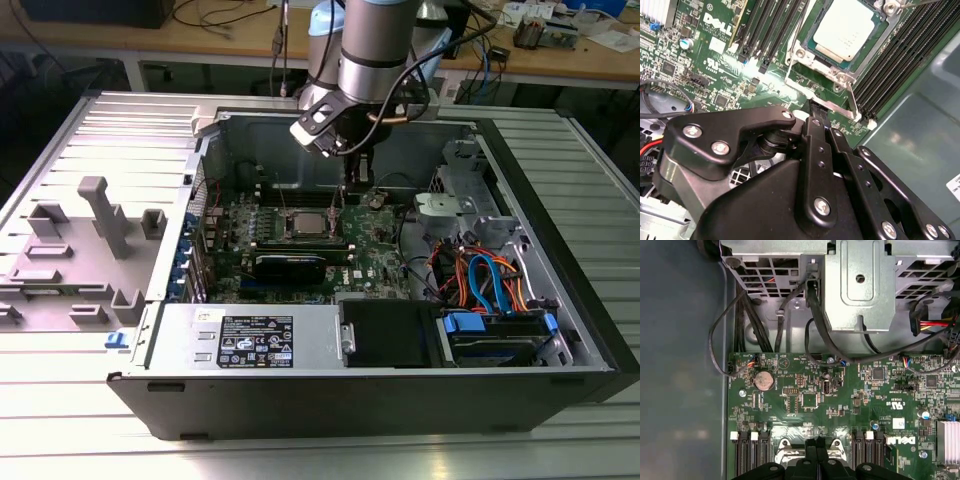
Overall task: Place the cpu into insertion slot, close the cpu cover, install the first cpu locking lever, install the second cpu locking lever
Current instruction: 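Close the cpu cover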
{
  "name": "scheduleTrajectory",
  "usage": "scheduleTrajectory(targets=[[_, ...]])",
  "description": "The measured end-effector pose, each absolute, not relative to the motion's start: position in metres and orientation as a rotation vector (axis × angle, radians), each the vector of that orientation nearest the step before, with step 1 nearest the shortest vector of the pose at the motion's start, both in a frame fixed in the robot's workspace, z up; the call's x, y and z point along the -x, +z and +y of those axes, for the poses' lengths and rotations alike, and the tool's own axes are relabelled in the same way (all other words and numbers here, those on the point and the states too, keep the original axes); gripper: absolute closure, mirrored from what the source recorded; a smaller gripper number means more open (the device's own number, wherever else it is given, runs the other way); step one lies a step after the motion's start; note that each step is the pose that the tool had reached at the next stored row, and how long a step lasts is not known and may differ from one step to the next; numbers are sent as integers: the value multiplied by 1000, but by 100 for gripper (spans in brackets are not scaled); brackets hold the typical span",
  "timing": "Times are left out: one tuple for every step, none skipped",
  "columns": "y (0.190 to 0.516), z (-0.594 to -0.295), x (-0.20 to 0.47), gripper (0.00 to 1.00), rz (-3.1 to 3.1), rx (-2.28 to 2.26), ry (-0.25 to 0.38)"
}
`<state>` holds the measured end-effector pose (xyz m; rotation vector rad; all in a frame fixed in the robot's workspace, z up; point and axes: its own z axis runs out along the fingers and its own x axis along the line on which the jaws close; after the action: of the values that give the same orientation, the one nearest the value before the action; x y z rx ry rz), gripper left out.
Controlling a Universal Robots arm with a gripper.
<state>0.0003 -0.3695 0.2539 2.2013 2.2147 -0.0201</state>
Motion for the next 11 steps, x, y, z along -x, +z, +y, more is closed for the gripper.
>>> scheduleTrajectory(targets=[[254,-369,0,89,2215,-2201,-20],[254,-369,1,89,2215,-2201,-20],[254,-369,2,89,2215,-2201,-20],[254,-369,3,89,2215,-2201,-20],[254,-369,4,89,2215,-2201,-20],[254,-369,5,89,2215,-2201,-20],[254,-369,6,89,2215,-2201,-20],[254,-369,7,89,2215,-2201,-20],[254,-369,8,89,2215,-2201,-20],[254,-369,9,89,2215,-2201,-20],[254,-369,10,89,2215,-2201,-20]])
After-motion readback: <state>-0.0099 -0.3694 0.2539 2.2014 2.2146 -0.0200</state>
